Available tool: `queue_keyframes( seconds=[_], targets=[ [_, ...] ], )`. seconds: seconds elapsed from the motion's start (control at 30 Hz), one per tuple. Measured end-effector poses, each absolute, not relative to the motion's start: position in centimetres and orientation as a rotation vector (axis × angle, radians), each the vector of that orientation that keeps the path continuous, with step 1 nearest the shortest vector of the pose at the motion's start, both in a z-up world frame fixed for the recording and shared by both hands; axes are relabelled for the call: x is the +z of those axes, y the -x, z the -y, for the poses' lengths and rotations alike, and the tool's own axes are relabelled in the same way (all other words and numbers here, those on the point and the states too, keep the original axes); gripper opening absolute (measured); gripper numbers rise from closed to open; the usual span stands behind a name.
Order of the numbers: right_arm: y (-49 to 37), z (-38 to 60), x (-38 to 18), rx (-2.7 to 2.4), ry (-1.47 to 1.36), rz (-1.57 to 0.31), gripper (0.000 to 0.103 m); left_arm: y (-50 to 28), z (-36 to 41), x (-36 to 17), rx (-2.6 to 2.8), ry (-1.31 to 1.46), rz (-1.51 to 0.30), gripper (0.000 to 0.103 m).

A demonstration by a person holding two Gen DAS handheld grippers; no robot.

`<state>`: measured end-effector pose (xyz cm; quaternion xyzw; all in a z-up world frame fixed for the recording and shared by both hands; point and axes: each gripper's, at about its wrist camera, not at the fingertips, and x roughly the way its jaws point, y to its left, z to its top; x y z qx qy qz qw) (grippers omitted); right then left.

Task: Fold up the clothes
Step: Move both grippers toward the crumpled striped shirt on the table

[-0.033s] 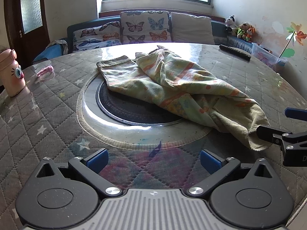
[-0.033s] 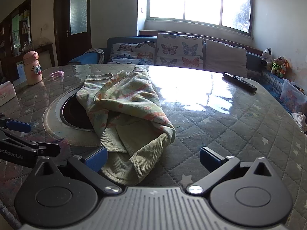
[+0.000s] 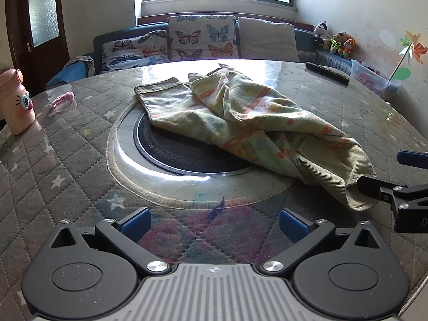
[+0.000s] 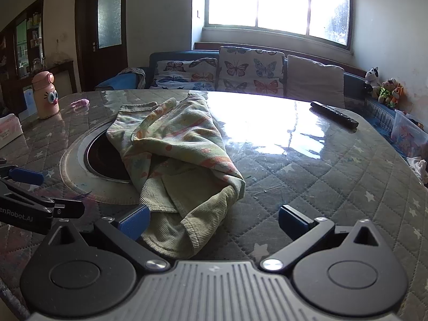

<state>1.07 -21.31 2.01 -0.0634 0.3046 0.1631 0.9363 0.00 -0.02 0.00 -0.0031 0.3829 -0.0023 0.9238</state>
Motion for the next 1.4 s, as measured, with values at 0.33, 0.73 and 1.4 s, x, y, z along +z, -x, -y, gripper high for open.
queue_keyframes(
  seconds=[0.33,0.73,1.4],
  targets=[
    [-0.6,21.2,1.9,0.329,0.131,-0.625,0.103,0.0,0.8,-0.6,-0.011,-0.002,-0.802,0.103],
    [0.4,21.5,1.5,0.349,0.145,-0.641,0.103,0.4,1.3,-0.9,-0.017,-0.018,-0.821,0.103],
    [1.2,21.4,1.2,0.357,0.151,-0.650,0.103,0.7,1.8,-1.1,-0.022,-0.027,-0.827,0.103]
  ],
)
